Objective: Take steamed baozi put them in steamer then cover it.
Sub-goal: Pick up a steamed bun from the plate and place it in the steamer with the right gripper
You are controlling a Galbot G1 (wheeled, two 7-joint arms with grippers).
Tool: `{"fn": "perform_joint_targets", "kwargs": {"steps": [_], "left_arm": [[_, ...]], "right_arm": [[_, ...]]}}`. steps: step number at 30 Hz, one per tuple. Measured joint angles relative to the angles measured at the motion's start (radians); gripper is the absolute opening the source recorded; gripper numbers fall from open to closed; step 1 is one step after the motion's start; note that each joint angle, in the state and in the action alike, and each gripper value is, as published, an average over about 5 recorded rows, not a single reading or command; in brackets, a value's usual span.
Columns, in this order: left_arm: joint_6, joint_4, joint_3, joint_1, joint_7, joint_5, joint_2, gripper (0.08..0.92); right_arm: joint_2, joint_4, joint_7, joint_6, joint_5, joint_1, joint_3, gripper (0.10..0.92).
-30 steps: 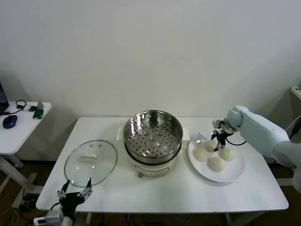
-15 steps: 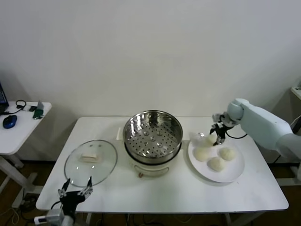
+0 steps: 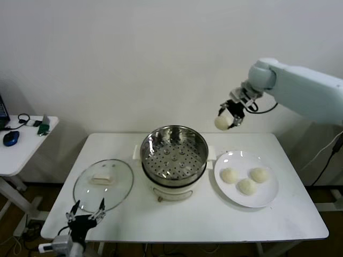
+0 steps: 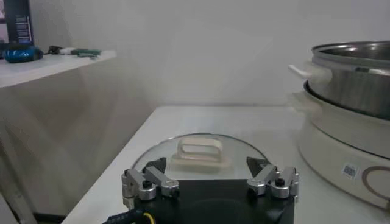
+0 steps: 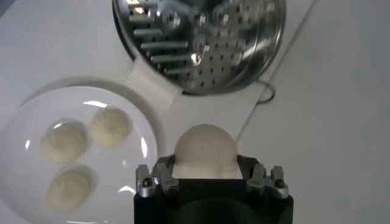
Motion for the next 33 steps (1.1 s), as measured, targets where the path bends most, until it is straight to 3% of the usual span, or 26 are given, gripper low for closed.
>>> {"fn": "perform_joint_targets", "kwargs": {"steps": [12,33], "left_arm": [[0.005,-0.006,-0.007,-0.01,0.0,0.0,-0.002,0.823],[-0.005,0.019,-0.007,-0.009,-0.009,0.002,-0.008,0.823]], "right_arm": [[0.149,0.099,0.104,0.124,-0.145,0.018,-0.05,0.693],[0.306,-0.179,0.25,0.252,-0.437,-0.282,0.015,0.688]]}}
